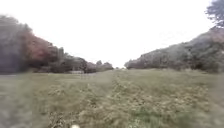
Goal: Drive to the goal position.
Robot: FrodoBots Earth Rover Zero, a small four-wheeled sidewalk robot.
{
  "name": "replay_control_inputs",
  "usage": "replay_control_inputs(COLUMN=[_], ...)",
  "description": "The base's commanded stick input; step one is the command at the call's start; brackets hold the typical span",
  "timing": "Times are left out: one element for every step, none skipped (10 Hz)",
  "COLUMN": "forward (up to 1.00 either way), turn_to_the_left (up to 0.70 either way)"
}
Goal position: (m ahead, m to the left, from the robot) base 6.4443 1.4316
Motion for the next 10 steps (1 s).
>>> replay_control_inputs(forward=[0.85,0.85,0.85,0.85,0.85,0.85,0.85,0.85,0.85,0.85], turn_to_the_left=[0.0,0.0,0.0,0.0,0.0,0.0,0.0,-0.21,-0.33,-0.34])
